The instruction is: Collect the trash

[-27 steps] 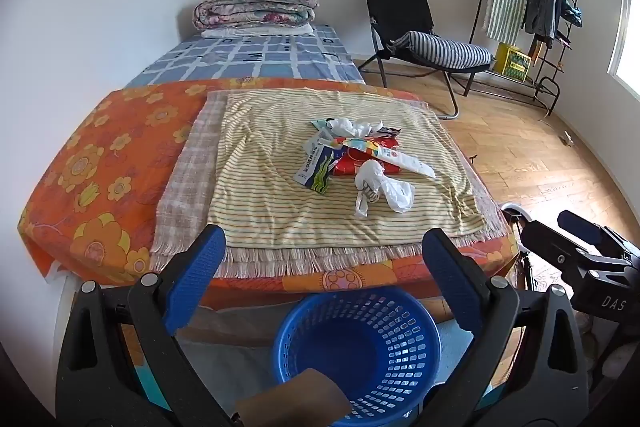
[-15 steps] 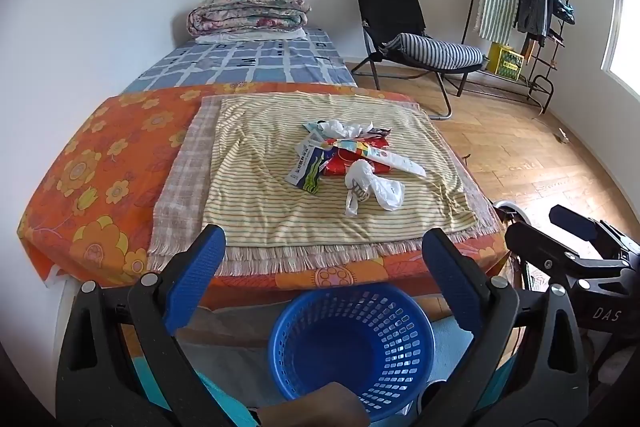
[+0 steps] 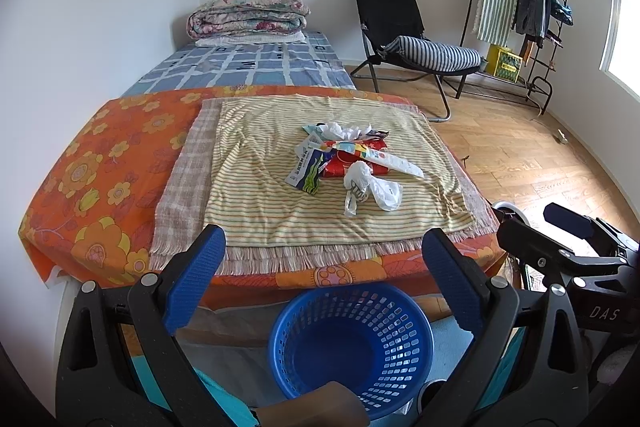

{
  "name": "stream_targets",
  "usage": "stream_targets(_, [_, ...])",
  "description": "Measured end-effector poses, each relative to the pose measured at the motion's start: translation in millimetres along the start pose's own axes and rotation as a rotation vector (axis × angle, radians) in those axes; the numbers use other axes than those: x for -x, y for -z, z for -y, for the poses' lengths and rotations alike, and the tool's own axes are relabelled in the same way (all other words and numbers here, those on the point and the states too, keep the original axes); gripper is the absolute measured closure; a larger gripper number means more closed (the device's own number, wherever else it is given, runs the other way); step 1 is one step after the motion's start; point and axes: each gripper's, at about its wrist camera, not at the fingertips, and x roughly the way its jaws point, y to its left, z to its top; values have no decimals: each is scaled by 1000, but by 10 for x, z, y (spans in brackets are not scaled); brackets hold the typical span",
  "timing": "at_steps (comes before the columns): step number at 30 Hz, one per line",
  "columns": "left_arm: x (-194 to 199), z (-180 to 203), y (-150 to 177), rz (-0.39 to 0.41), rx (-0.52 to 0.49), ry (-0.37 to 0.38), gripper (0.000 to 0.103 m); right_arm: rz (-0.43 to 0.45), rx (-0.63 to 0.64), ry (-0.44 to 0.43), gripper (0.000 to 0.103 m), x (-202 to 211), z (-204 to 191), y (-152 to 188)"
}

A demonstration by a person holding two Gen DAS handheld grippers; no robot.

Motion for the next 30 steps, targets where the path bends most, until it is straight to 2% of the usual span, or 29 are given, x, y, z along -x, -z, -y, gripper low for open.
stream_targets(30, [35, 24, 40, -1, 0, 6, 2, -38, -20, 3, 0, -89, 13, 20])
